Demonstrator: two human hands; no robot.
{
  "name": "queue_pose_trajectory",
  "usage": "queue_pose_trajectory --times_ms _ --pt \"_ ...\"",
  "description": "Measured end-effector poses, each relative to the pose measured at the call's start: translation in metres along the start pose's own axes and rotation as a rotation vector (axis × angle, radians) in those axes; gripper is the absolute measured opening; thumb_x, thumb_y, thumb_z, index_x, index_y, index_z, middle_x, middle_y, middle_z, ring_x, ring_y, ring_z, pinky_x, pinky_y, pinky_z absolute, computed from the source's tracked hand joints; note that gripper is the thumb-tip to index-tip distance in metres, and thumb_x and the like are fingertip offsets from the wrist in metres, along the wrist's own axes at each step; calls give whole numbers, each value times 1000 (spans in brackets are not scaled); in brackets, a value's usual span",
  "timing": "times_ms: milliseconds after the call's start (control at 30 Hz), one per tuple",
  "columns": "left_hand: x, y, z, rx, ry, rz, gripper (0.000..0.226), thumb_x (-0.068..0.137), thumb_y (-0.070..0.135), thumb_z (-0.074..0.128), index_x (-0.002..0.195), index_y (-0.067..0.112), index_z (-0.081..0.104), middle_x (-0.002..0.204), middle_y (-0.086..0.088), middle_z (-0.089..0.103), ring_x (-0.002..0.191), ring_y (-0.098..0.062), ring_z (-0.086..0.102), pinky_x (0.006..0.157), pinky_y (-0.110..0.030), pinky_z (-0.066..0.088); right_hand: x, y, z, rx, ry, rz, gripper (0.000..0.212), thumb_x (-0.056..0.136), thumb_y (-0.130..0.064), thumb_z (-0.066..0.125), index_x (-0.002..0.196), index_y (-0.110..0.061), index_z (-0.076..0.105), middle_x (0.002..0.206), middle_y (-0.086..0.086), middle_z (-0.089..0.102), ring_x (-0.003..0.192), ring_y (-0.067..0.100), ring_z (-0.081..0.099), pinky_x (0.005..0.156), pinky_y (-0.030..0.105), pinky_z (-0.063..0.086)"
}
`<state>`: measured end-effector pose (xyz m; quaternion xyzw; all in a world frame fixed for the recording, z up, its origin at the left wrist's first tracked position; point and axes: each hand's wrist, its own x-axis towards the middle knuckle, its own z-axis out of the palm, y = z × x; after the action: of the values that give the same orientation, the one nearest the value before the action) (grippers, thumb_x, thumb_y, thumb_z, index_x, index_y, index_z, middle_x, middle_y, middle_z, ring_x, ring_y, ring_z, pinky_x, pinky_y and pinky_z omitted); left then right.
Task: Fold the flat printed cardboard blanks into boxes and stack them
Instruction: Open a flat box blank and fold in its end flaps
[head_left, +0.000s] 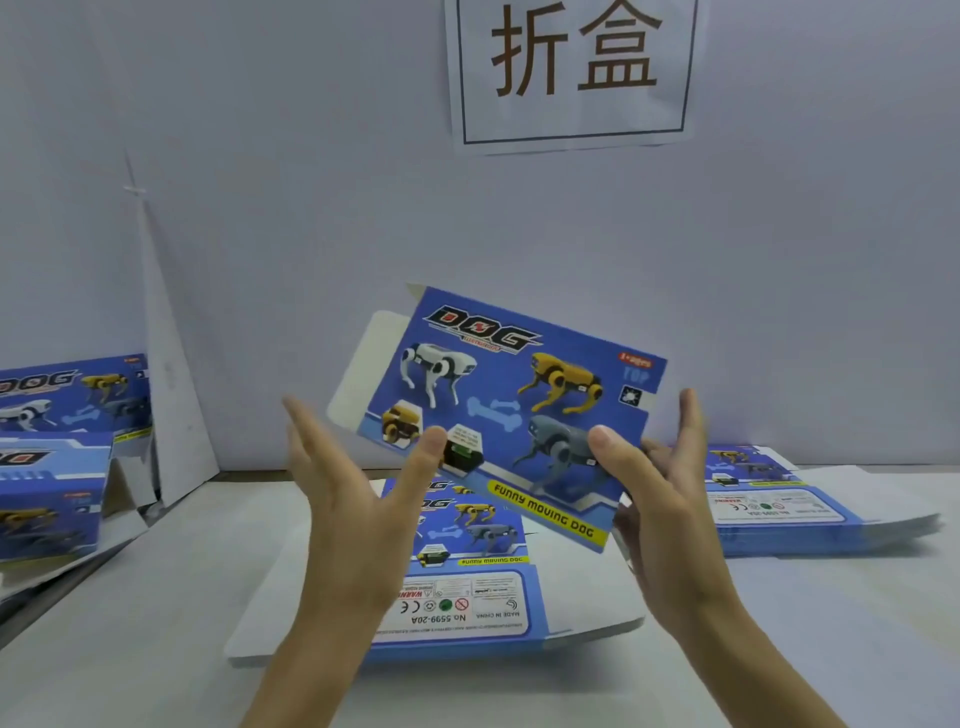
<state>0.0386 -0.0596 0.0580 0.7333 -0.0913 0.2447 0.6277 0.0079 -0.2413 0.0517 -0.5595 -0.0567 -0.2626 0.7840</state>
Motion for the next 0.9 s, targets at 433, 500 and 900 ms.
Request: queue_pose_trajectory --times_ms 433,500,900 --pt "16 -21 -17 -306 -454 17 91 48 30 89 127 33 45 108 6 71 96 -17 70 67 -22 57 18 0 -20 -244 -13 110 73 75 -39 63 143 -34 34 118 -5 59 112 13 58 93 35 45" --pt "14 -26 -17 -250 -579 8 97 51 25 88 135 37 41 116 7 68 104 -15 67 74 -26 57 19 -8 -24 -242 -16 70 62 74 -44 56 134 -33 47 117 -4 63 113 15 60 97 37 46" --pt "4 -27 4 -192 -524 -74 81 56 61 81 126 55 41 108 19 68 98 -5 67 69 -21 56 16 -9 -24 -266 -268 183 52 67 -48 65 114 -26 59 95 -12 73 88 5 69 74 27 52"
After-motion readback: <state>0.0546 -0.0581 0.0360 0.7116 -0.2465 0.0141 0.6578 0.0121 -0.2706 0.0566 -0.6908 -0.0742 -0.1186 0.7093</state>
